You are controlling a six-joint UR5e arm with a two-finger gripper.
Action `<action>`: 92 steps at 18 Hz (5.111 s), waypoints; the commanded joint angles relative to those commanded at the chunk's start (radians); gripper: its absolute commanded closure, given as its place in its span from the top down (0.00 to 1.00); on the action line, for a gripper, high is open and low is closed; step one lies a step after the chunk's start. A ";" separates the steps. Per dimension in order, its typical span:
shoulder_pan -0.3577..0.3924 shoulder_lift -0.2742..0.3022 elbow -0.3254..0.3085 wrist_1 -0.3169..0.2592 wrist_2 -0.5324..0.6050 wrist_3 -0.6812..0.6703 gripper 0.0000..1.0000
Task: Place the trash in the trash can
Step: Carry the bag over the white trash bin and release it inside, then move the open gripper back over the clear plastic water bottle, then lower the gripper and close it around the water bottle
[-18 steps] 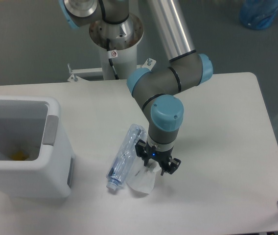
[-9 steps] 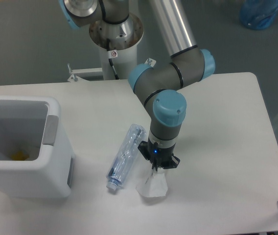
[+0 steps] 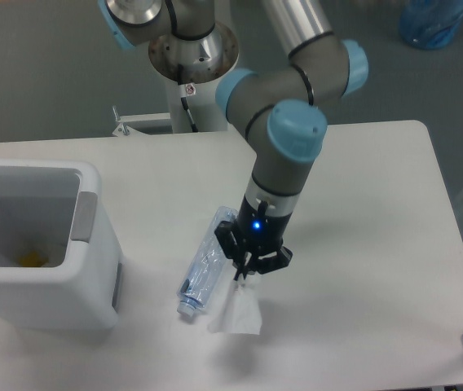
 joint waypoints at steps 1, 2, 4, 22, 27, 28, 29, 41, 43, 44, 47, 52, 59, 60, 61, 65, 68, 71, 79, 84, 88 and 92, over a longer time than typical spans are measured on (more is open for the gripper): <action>0.002 0.025 0.002 0.000 -0.038 -0.037 0.00; -0.002 0.043 0.002 0.000 -0.066 -0.071 0.00; -0.012 0.075 0.003 0.000 -0.089 -0.124 0.00; -0.282 0.232 0.006 0.009 -0.211 -0.419 0.00; -0.299 0.203 0.031 0.015 -0.215 -0.396 0.53; -0.301 0.198 0.032 0.015 -0.215 -0.373 0.83; -0.301 0.197 0.032 0.015 -0.215 -0.356 0.88; -0.189 0.161 0.084 0.014 -0.211 -0.353 1.00; -0.147 0.123 0.101 0.014 -0.211 -0.350 1.00; -0.131 0.097 0.117 0.014 -0.209 -0.349 1.00; -0.103 0.001 0.193 0.015 -0.200 -0.347 1.00; -0.094 -0.112 0.253 0.018 -0.071 -0.291 1.00; -0.097 -0.201 0.249 0.003 0.111 -0.198 1.00; -0.100 -0.202 0.243 0.000 0.131 -0.191 1.00; -0.103 -0.205 0.230 -0.014 0.147 -0.181 1.00; -0.143 -0.234 0.227 -0.121 0.289 -0.091 1.00; -0.170 -0.267 0.241 -0.213 0.354 -0.082 1.00; -0.204 -0.297 0.246 -0.227 0.427 -0.071 1.00; -0.259 -0.353 0.229 -0.215 0.516 -0.072 1.00; -0.298 -0.376 0.218 -0.204 0.596 -0.074 1.00; -0.298 -0.385 0.210 -0.203 0.612 -0.077 1.00; -0.317 -0.397 0.198 -0.201 0.671 -0.082 1.00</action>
